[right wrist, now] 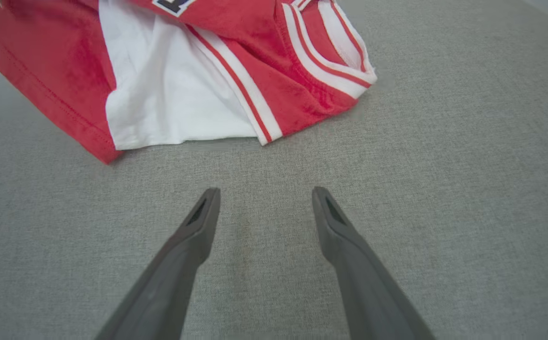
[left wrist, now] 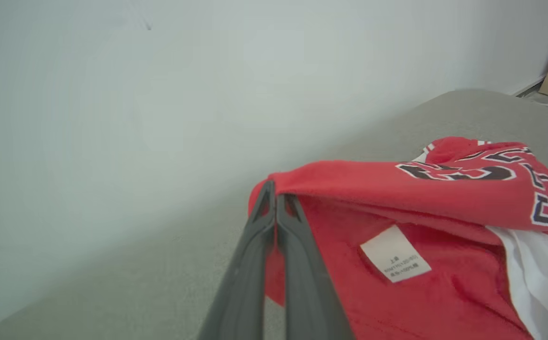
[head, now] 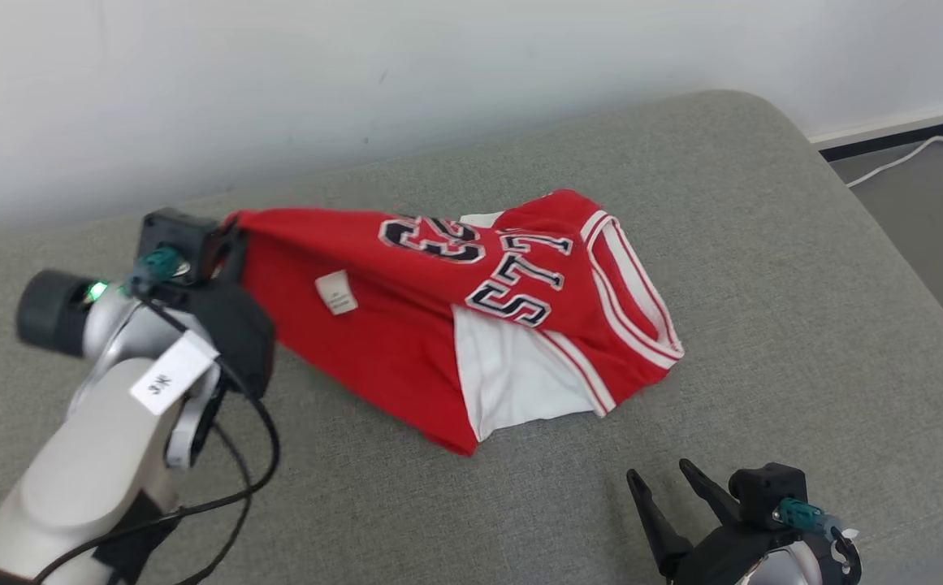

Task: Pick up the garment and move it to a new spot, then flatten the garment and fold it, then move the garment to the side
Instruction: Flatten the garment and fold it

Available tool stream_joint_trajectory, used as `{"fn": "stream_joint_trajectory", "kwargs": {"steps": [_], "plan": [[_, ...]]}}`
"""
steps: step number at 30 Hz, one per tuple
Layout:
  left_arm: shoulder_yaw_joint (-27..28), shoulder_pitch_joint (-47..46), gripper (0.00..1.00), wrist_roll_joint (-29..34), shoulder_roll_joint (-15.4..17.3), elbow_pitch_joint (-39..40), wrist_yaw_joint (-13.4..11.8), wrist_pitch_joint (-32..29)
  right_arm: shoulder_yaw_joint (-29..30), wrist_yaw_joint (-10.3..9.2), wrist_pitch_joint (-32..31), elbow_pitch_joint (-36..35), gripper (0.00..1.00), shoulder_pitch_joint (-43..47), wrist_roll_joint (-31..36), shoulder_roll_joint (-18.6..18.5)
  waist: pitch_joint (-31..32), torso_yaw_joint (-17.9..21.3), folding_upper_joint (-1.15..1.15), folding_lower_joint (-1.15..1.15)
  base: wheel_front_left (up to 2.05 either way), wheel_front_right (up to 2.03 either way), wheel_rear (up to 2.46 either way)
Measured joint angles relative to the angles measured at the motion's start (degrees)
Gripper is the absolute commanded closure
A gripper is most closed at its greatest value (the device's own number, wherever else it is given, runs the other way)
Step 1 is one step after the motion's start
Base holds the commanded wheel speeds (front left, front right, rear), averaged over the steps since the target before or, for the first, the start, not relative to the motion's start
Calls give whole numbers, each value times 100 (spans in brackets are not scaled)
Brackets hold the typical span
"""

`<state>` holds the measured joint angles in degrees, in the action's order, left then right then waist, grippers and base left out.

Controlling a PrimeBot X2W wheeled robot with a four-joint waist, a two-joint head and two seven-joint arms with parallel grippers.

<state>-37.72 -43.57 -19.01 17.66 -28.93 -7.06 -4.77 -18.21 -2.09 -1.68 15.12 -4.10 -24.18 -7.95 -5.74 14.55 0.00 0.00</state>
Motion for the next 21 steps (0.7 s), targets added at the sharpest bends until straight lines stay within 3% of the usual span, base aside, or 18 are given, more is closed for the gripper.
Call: {"fn": "stream_joint_trajectory", "kwargs": {"steps": [13,14,15,21], "plan": [[579,472,100,-7,374,-747,0,-1106,-2,-48,16,-65,0,71,0,-46,-47,-100,0,0,0,0,0],[619,478,67,4,399,-758,0,-1128,-3,-48,15,-66,0,71,0,-48,-55,-101,0,0,0,0,0],[671,480,0,3,389,-758,-1,-1125,-4,-48,14,-68,0,71,0,-52,-65,-102,0,0,0,0,0],[655,478,0,12,148,-753,-4,-1089,-21,-46,5,-94,0,35,2,-52,-135,-90,0,0,0,0,0]]}}
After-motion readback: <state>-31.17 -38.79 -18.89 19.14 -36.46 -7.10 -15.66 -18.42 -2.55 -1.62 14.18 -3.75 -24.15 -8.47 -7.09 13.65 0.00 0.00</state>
